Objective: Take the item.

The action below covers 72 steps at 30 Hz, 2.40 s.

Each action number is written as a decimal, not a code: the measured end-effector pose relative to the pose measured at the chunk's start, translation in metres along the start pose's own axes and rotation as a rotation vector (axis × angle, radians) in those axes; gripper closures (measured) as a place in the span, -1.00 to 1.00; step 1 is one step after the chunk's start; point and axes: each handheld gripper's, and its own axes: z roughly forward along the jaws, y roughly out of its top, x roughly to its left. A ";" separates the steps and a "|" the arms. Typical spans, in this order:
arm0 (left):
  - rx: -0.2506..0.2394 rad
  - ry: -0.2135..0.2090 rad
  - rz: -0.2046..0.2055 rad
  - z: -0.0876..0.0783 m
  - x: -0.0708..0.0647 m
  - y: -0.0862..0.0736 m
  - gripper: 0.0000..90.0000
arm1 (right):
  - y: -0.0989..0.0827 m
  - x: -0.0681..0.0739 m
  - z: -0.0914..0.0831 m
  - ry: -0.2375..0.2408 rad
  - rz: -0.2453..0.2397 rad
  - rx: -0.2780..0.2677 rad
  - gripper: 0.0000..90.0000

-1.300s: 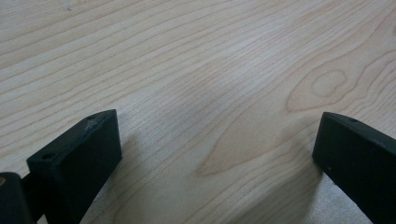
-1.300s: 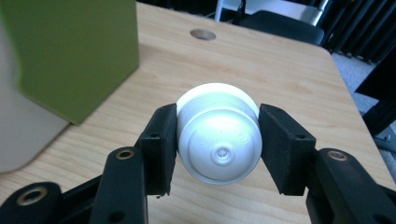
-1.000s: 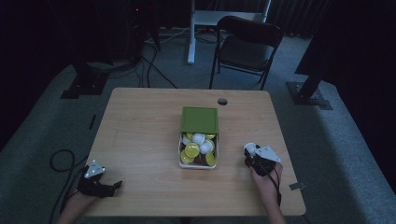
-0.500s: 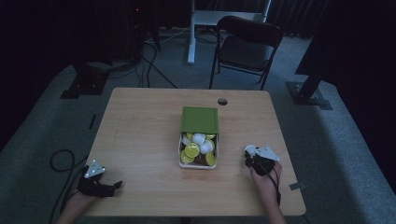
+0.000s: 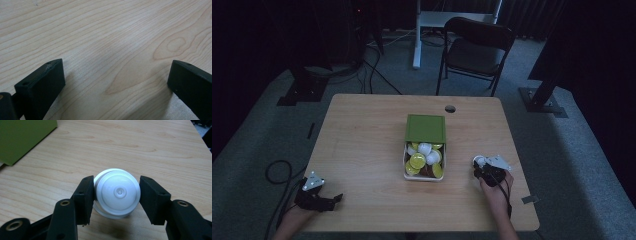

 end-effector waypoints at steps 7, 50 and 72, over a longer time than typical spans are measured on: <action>0.000 0.000 0.000 0.000 0.000 0.000 -0.97 | 0.002 -0.004 -0.003 0.008 0.020 -0.010 0.07; 0.000 0.000 0.001 0.000 0.000 0.000 -0.97 | 0.027 0.026 -0.031 0.114 -0.035 -0.124 -0.62; 0.000 -0.001 0.000 0.000 0.000 0.000 -0.97 | 0.019 0.040 -0.034 0.220 -0.071 -0.104 -0.70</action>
